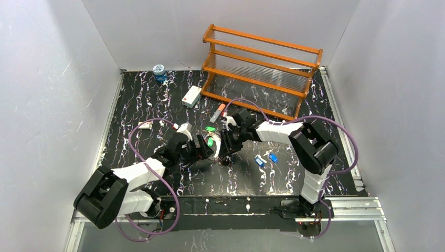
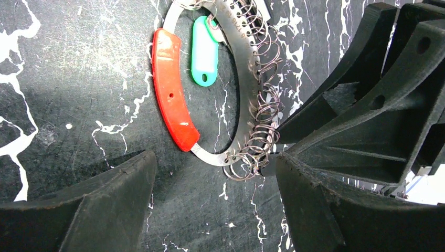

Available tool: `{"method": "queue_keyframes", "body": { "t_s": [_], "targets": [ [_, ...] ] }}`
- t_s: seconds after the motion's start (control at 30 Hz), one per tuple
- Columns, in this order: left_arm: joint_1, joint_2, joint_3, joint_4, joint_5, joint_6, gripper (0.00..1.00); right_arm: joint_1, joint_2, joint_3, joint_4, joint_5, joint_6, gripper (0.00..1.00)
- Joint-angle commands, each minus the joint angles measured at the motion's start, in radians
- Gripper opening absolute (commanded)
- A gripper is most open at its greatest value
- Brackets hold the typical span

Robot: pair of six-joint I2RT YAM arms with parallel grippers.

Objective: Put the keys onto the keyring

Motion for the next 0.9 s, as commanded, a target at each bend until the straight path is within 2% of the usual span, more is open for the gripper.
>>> {"method": "queue_keyframes", "body": {
  "t_s": [0.0, 0.2, 0.47, 0.7, 0.87],
  "targets": [
    [0.005, 0.009, 0.026, -0.002, 0.016, 0.008, 0.81, 0.000, -0.084, -0.014, 0.050, 0.003, 0.004, 0.41],
    [0.005, 0.007, 0.023, 0.002, 0.027, 0.006, 0.80, -0.027, -0.116, -0.015, 0.035, 0.064, -0.002, 0.41],
    [0.005, 0.000, 0.020, 0.003, 0.028, 0.008, 0.78, -0.037, -0.088, -0.011, 0.032, 0.034, -0.007, 0.38],
    [0.005, 0.019, 0.054, 0.011, 0.089, 0.003, 0.71, -0.038, -0.098, -0.014, 0.023, 0.068, -0.014, 0.37],
    [0.001, 0.068, 0.110, -0.012, 0.107, -0.028, 0.59, -0.042, -0.109, -0.017, 0.005, 0.098, -0.026, 0.35]
  ]
}}
